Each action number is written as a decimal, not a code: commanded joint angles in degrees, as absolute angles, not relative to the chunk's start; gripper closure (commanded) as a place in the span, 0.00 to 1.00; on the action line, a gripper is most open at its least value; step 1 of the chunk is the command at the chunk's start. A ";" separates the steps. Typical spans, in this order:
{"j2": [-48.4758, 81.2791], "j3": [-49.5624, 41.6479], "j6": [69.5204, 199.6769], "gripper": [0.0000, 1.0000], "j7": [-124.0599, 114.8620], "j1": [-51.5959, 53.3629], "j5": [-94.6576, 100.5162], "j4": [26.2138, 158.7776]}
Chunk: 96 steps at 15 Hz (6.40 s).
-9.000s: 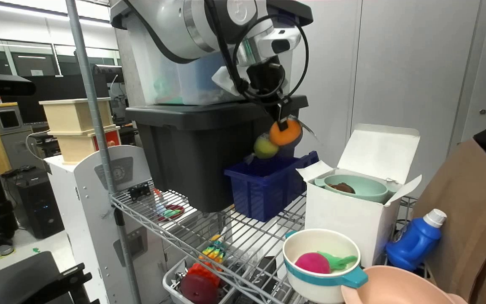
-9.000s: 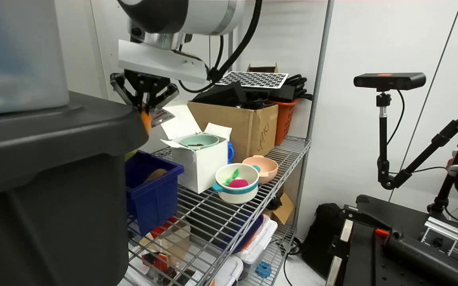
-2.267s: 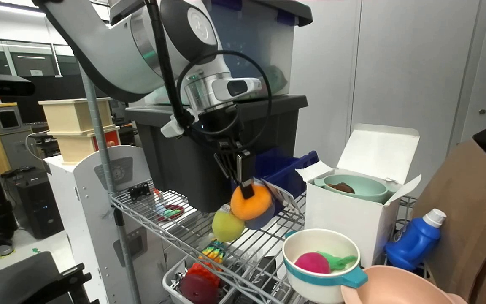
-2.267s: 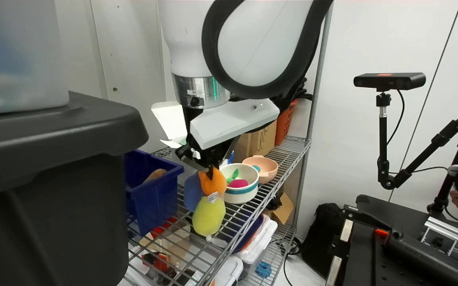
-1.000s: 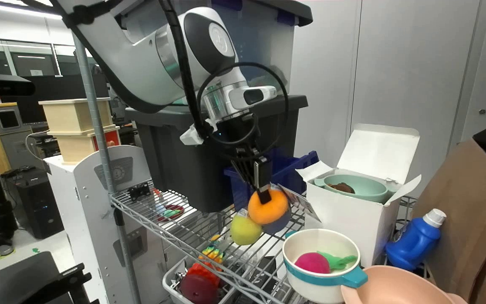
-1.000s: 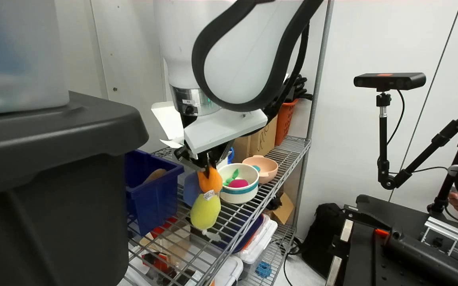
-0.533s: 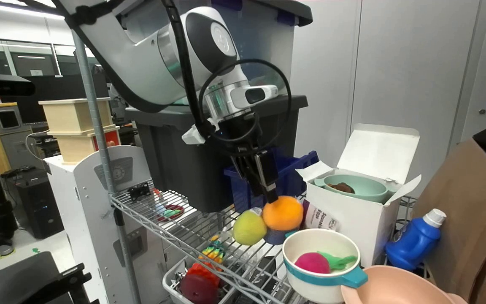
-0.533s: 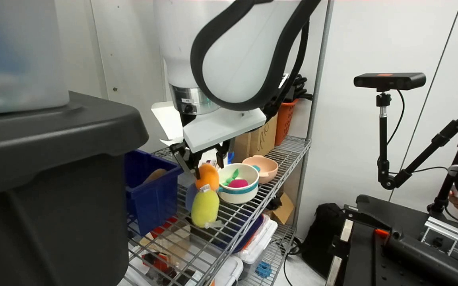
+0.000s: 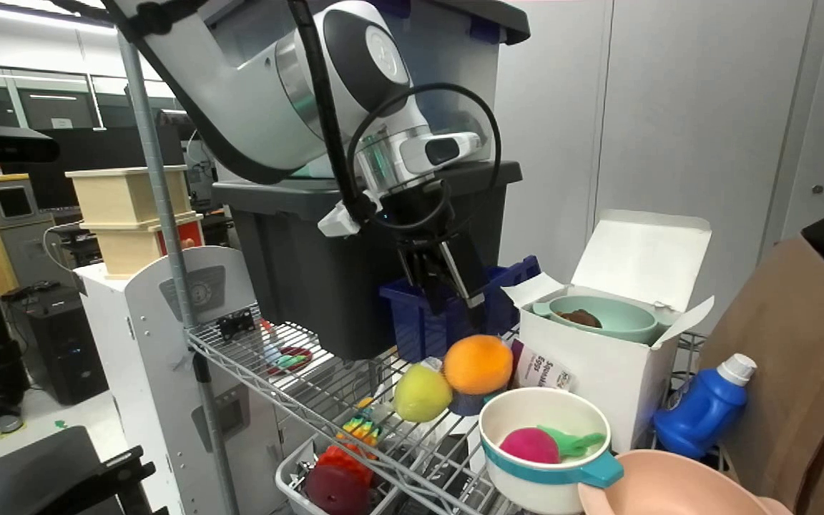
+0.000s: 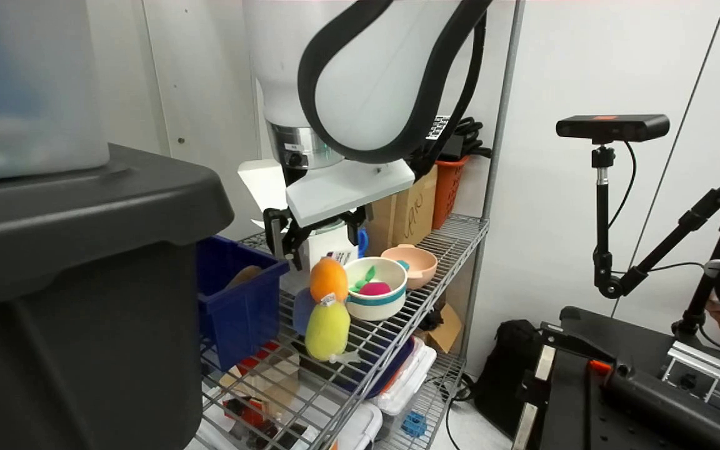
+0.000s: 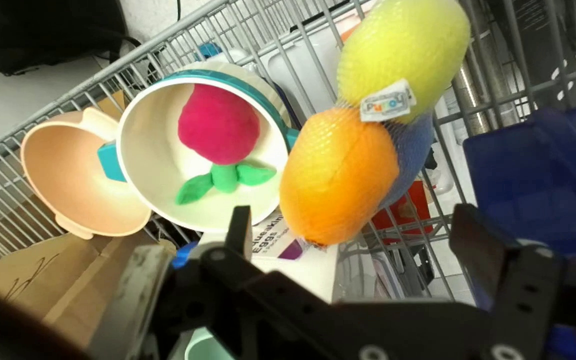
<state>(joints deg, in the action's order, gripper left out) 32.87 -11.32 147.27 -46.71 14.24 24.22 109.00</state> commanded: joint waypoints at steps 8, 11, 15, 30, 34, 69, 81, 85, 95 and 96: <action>34.47 -14.76 144.92 0.00 -43.50 9.62 22.88 106.02; 35.08 -15.20 144.48 0.00 -42.77 7.95 22.51 104.98; 36.71 -15.86 143.80 0.00 -42.15 6.08 22.15 102.92; 35.19 -16.50 144.97 0.00 -39.78 6.50 22.21 106.06; 33.72 -16.61 146.21 0.00 -39.52 7.91 23.20 109.70; 44.27 -17.61 145.75 0.00 -40.80 10.61 22.16 104.03; 46.83 -17.73 145.31 0.00 -41.23 11.47 22.04 100.54; 48.34 -17.95 145.47 0.00 -41.70 11.92 22.15 100.01; 48.79 -18.39 145.84 0.30 -41.38 12.21 22.36 99.65; 48.83 -18.41 145.89 0.32 -41.40 12.26 22.37 99.73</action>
<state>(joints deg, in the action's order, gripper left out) 47.87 -17.45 145.87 -41.36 11.23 23.20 100.63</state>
